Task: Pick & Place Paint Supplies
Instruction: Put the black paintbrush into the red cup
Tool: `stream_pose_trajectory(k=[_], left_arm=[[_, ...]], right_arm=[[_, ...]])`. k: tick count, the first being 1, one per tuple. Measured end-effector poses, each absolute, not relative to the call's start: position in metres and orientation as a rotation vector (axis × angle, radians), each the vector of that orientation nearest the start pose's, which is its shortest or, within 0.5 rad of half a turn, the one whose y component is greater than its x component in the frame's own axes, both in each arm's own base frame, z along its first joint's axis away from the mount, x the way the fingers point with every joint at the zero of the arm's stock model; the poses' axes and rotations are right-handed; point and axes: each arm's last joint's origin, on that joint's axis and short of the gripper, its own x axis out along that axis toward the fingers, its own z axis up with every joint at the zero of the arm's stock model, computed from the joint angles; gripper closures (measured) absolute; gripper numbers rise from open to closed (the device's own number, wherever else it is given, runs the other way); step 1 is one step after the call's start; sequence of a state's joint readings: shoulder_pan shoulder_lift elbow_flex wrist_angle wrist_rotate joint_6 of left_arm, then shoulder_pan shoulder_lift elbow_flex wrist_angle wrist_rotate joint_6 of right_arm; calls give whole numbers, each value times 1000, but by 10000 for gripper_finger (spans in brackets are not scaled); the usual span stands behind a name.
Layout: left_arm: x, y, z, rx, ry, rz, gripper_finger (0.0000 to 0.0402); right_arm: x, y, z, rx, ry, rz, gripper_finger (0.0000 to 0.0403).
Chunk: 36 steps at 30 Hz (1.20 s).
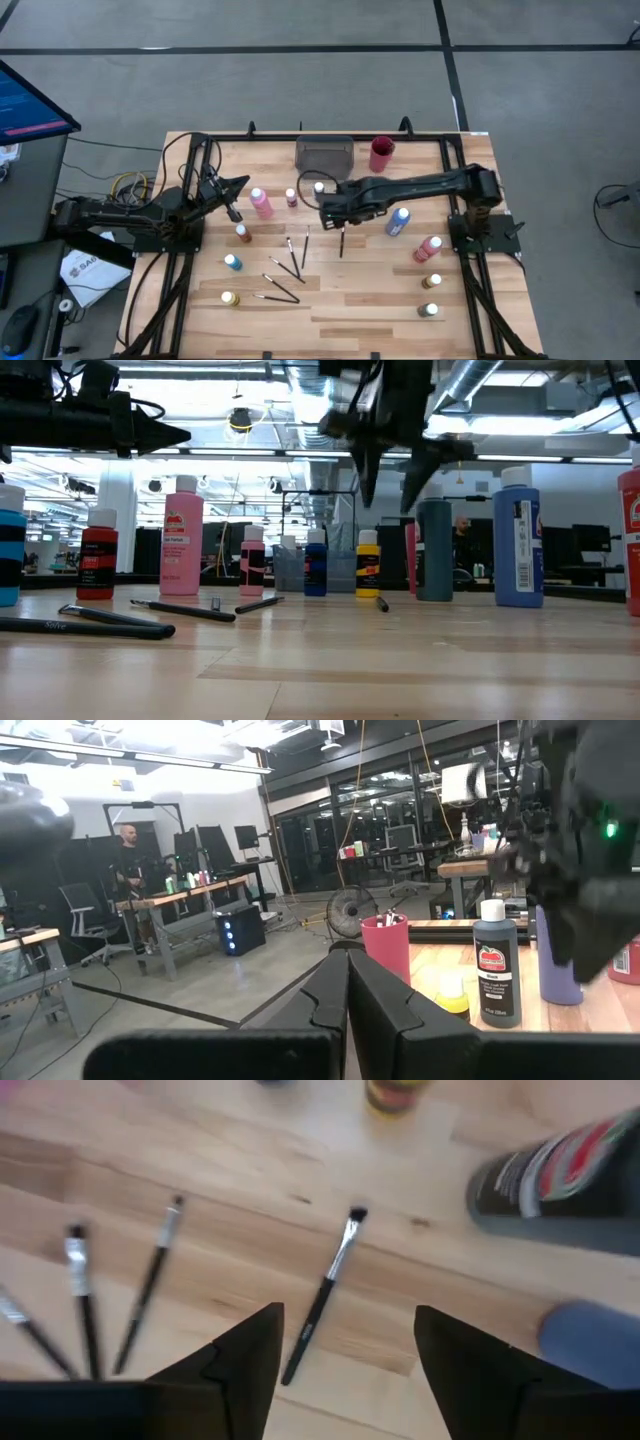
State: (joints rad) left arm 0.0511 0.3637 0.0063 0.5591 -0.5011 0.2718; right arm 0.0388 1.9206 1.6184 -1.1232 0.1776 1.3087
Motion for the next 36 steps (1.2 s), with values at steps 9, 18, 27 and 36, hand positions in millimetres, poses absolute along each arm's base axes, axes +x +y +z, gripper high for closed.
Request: stream_pose_trajectory(k=[9, 18, 27, 36], left_arm=[[114, 20, 186, 219, -122, 573, 399], [114, 20, 187, 219, -122, 573, 399], [114, 20, 187, 219, -123, 573, 399], [114, 20, 187, 219, -123, 573, 399]], right_arm=[[394, -11, 201, 929, 1205, -992, 183], [398, -26, 187, 901, 1233, -1011, 186], [400, -21, 179, 920, 1249, -1000, 196], [401, -7, 177, 894, 1175, -1048, 203]])
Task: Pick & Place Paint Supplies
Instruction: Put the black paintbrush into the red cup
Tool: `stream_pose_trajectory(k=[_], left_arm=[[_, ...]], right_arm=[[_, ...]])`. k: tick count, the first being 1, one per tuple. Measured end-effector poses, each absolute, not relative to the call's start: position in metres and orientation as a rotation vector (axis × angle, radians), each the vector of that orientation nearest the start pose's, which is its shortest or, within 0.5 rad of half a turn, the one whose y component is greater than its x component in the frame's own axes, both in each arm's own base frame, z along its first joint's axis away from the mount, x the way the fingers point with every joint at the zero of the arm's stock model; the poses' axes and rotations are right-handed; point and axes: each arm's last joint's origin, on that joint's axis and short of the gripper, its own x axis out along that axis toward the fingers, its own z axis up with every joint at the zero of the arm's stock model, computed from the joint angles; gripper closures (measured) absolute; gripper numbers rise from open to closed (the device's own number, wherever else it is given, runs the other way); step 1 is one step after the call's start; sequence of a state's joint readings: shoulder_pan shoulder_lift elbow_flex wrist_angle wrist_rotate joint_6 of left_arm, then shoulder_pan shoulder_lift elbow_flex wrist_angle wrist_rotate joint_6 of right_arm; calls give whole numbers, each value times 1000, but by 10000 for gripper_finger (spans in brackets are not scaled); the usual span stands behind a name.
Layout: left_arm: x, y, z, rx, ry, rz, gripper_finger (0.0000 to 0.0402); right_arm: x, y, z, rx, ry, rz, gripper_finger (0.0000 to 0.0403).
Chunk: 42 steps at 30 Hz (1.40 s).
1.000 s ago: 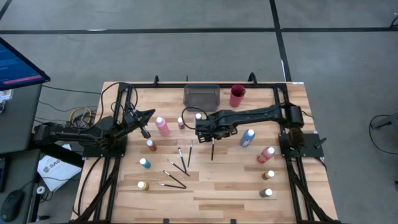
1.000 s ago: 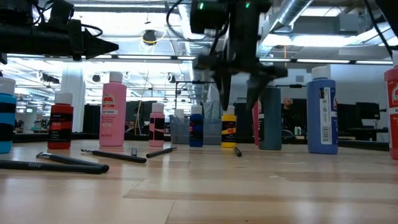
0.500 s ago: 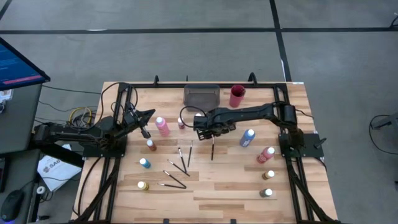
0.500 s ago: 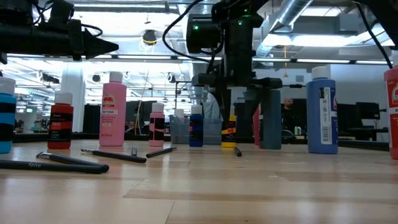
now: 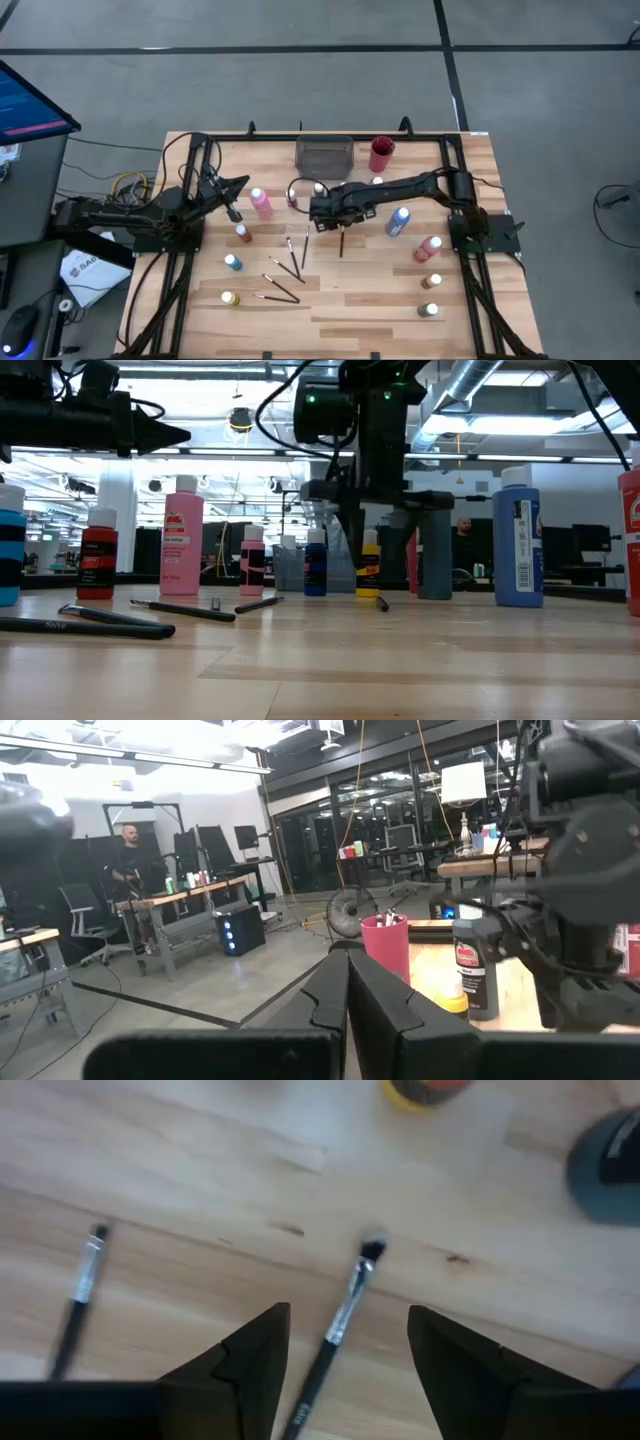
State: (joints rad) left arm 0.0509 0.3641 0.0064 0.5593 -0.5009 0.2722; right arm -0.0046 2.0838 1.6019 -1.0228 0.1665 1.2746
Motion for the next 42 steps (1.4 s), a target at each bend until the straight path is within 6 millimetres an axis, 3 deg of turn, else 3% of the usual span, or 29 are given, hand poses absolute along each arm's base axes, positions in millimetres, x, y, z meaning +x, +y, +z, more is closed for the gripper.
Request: stream_pose_trajectory(k=[24, 28, 35, 42], left_arm=[[114, 20, 187, 218, -127, 573, 399], [114, 20, 187, 218, -126, 573, 399], [114, 20, 187, 218, -126, 573, 399], [114, 20, 187, 218, -127, 573, 399]], right_arm=[[388, -2, 132, 889, 1016, -1117, 233], [386, 2, 130, 896, 1011, -1136, 270], [384, 5, 129, 870, 1024, -1136, 387], [384, 13, 129, 871, 1044, -1108, 399]])
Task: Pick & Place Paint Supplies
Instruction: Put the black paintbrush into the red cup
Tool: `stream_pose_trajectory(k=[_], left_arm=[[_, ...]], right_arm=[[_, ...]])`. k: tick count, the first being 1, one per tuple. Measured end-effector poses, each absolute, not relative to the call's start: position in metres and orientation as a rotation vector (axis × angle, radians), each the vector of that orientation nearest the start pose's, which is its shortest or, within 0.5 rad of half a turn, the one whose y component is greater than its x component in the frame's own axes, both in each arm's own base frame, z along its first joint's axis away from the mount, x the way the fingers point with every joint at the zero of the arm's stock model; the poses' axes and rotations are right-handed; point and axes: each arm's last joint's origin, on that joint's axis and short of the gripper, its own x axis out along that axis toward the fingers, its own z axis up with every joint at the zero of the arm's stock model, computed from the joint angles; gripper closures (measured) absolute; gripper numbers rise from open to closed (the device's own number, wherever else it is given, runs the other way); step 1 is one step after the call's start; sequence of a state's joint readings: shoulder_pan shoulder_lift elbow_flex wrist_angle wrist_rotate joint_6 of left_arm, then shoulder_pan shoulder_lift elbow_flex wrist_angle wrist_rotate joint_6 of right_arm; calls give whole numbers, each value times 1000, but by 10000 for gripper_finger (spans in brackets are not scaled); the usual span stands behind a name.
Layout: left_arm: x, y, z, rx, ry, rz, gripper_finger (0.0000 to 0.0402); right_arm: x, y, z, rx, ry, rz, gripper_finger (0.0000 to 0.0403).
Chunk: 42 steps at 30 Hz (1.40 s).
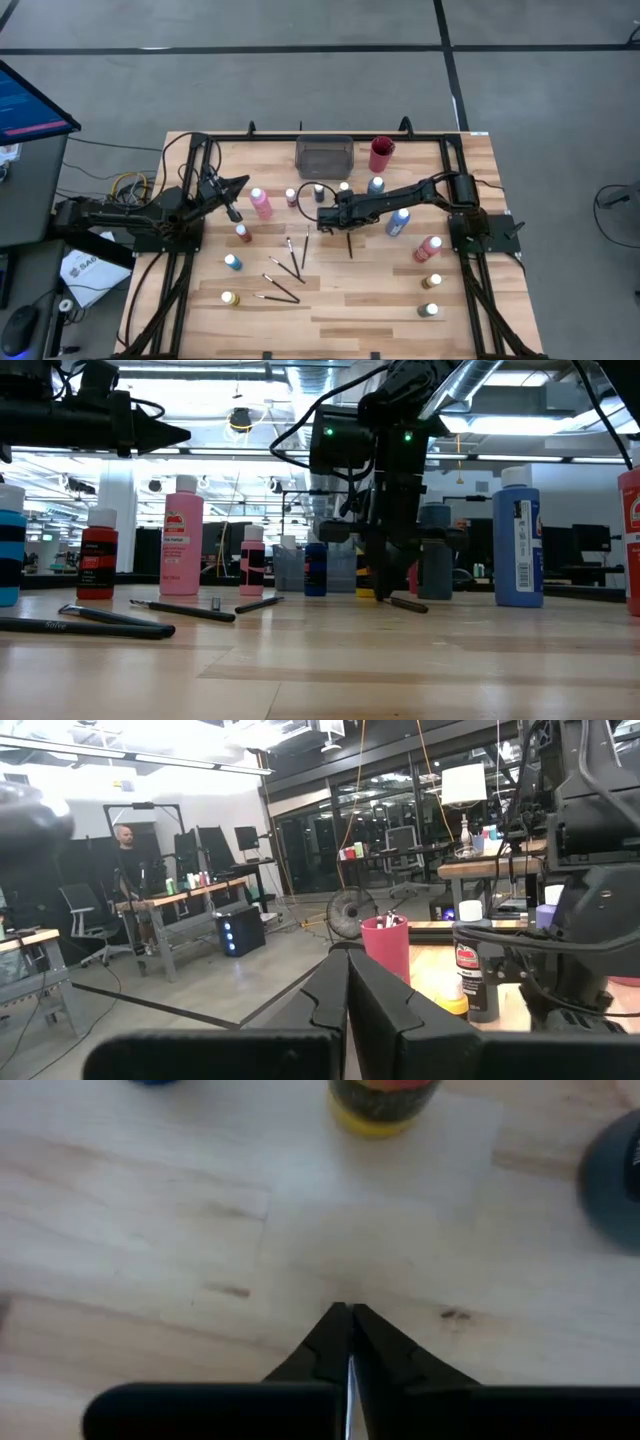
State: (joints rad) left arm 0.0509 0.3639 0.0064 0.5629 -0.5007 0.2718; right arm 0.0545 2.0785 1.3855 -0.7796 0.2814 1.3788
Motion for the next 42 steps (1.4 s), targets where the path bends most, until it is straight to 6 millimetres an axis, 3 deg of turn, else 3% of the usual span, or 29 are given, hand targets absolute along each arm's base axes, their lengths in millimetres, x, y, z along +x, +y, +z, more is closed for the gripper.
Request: stream_pose_trajectory(k=[6, 11, 15, 18, 23, 28, 35, 38, 42], left_arm=[[114, 20, 187, 218, -127, 573, 399], [114, 20, 187, 218, -127, 573, 399], [114, 20, 187, 217, -129, 574, 399], [114, 20, 187, 217, -130, 574, 399], [114, 20, 188, 216, -134, 574, 399], [114, 20, 188, 216, -135, 574, 399], [114, 20, 188, 215, -139, 575, 399], [114, 20, 188, 214, -141, 575, 399], [114, 20, 188, 214, -141, 575, 399]], right_arm=[[387, 32, 147, 912, 1047, -1011, 401], [382, 40, 190, 913, 913, -950, 402], [371, 38, 238, 859, 732, -917, 402], [358, 23, 276, 767, 575, -922, 402], [332, -22, 332, 586, 364, -972, 403], [312, -63, 371, 349, 250, -1040, 403], [288, -109, 387, 149, 265, -1144, 403], [275, -122, 380, 149, 247, -1161, 403], [258, -133, 355, 157, 136, -1093, 403]])
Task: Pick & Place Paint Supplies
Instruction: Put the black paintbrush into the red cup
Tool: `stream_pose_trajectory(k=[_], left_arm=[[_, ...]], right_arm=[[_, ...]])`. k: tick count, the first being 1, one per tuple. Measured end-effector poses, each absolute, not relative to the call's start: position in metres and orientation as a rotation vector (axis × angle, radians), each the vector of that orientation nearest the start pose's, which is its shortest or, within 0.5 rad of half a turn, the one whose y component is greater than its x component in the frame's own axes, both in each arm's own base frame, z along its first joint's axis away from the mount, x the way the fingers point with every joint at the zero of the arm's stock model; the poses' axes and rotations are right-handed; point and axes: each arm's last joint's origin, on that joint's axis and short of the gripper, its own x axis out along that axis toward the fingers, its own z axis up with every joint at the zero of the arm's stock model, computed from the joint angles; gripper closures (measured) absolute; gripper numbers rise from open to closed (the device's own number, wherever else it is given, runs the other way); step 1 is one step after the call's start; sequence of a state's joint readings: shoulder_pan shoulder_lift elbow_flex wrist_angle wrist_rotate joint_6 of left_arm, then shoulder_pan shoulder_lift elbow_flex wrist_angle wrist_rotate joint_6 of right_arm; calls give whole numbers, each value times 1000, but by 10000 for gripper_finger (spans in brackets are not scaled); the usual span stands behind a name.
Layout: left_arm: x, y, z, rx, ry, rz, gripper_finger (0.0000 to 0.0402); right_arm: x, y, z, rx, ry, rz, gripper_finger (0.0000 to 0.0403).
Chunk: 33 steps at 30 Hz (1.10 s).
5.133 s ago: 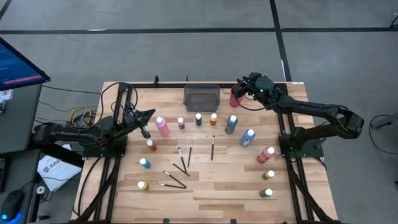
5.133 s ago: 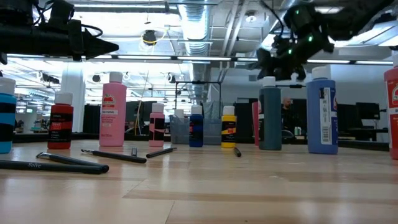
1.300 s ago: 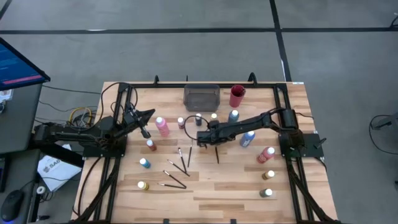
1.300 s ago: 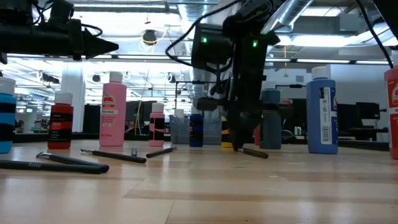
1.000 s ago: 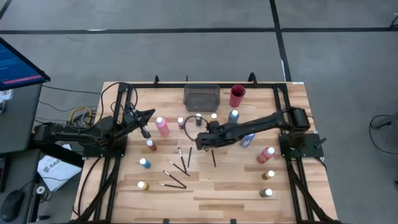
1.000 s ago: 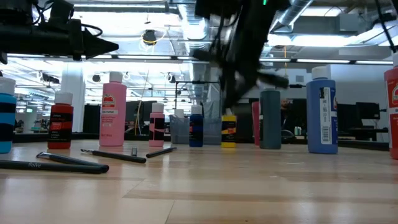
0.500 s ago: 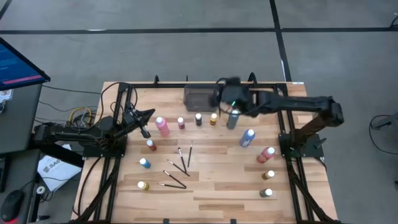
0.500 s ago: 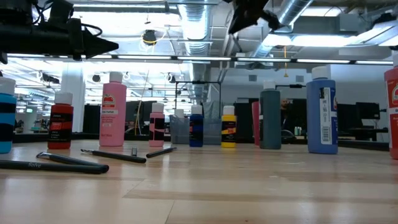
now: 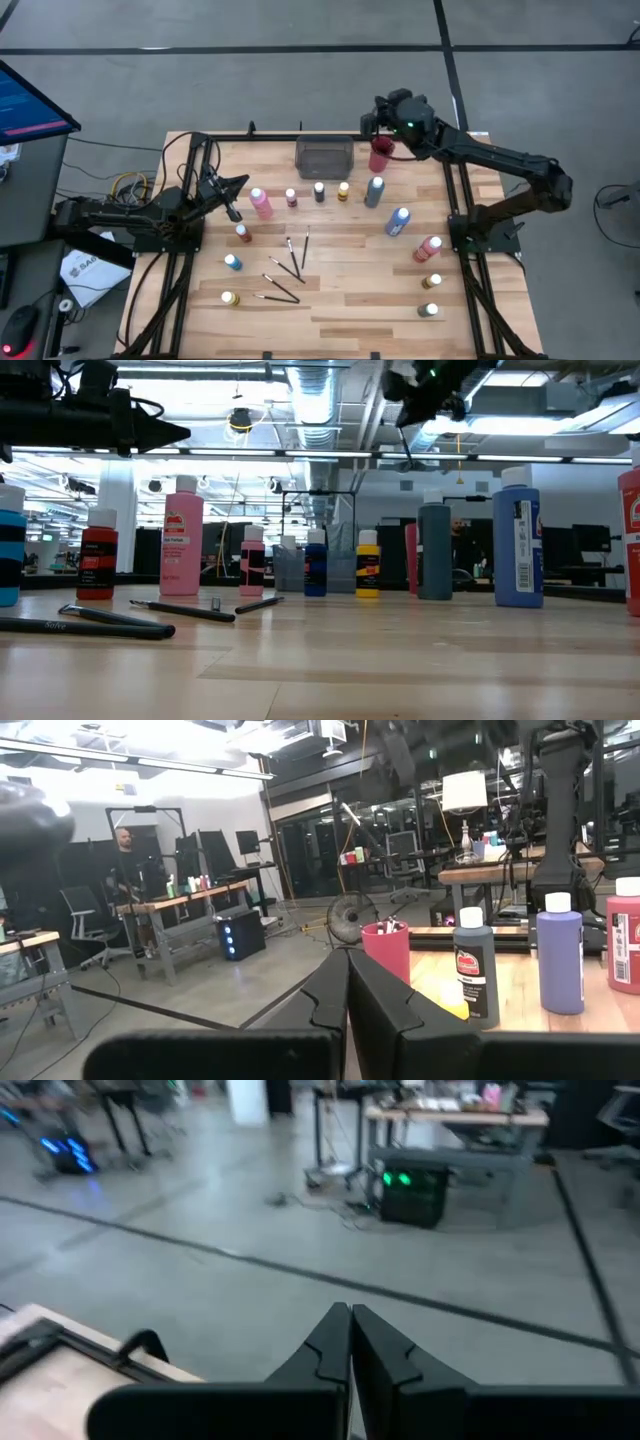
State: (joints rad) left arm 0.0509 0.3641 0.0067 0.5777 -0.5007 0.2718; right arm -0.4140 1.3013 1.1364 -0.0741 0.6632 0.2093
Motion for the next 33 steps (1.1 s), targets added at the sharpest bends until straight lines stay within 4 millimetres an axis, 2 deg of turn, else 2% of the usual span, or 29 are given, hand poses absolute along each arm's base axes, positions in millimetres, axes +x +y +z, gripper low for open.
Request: stream_pose_trajectory(k=[10, 13, 16, 23, 29, 33], left_arm=[[114, 20, 188, 214, -142, 575, 399], [114, 20, 188, 214, -142, 575, 399], [114, 20, 188, 214, -141, 575, 399], [114, 20, 188, 214, -142, 575, 399], [114, 20, 189, 213, -144, 575, 399], [114, 20, 189, 212, -149, 576, 399]], right_arm=[[227, -144, 263, 113, 57, -1089, 403], [219, -148, 241, 115, 39, -1112, 403], [211, -150, 228, 116, 25, -1139, 403], [207, -152, 223, 114, 36, -1151, 391], [209, -147, 225, 89, 47, -1131, 316], [212, -139, 236, 70, 36, -1096, 262]])
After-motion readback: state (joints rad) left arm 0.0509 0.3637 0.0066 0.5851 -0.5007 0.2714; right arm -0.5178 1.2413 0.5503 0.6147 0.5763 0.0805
